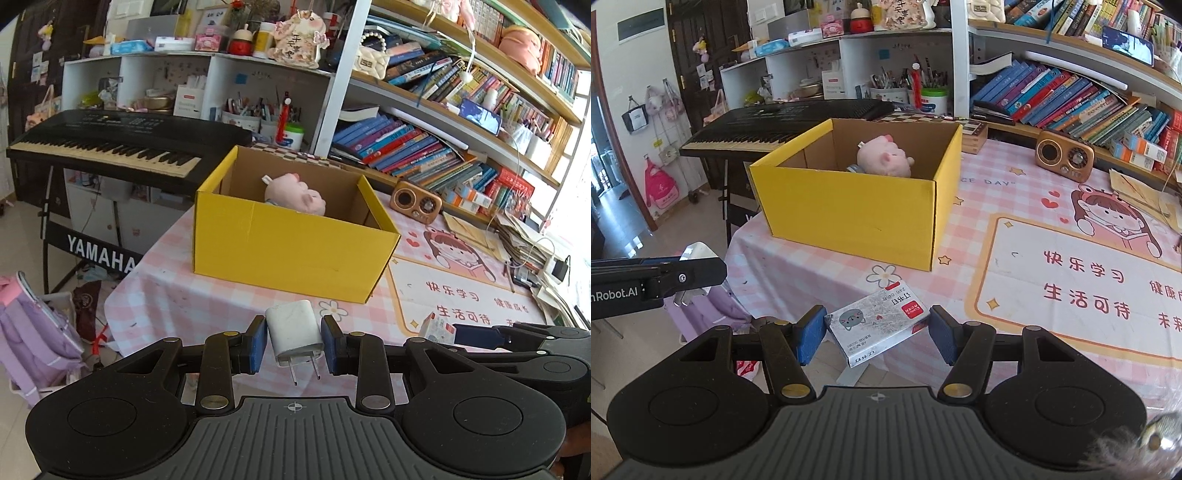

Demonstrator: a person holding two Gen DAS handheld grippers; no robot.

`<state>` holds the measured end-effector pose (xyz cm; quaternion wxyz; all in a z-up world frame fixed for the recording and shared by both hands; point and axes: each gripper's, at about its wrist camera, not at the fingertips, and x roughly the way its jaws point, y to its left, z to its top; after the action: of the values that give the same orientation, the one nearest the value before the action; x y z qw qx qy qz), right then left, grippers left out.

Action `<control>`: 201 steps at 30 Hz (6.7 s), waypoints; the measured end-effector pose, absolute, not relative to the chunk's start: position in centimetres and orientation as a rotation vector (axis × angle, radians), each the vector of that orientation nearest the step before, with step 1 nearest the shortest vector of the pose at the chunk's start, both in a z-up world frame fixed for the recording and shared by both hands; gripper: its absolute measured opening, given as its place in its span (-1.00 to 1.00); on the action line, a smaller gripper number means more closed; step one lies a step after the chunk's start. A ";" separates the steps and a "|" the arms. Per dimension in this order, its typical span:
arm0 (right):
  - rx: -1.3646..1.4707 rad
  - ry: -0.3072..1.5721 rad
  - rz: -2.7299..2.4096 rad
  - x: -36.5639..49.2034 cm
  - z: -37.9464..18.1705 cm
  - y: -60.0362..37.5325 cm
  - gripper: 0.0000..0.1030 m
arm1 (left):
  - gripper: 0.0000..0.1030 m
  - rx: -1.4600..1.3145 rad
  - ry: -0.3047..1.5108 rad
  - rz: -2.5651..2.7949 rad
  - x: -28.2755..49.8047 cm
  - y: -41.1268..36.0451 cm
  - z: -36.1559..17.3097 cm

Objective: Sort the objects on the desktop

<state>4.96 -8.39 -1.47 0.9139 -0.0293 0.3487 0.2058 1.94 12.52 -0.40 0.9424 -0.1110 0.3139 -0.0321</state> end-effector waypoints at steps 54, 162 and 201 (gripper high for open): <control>-0.568 0.513 0.685 29.4 -0.1 -2.7 0.13 | -0.41 -0.025 0.751 -0.012 24.6 10.0 -1.7; 0.070 0.576 0.000 0.1 -1.0 -16.3 0.66 | 1.00 0.027 0.631 -0.018 2.6 5.0 -0.7; 0.057 0.626 0.006 1.5 -1.8 -15.2 0.68 | 1.00 0.061 0.671 -0.013 3.3 5.3 -1.0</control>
<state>1.47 -15.18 -1.79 0.9511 0.0281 0.3077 0.0032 3.27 5.32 -1.00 0.9437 0.0298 0.3294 -0.0064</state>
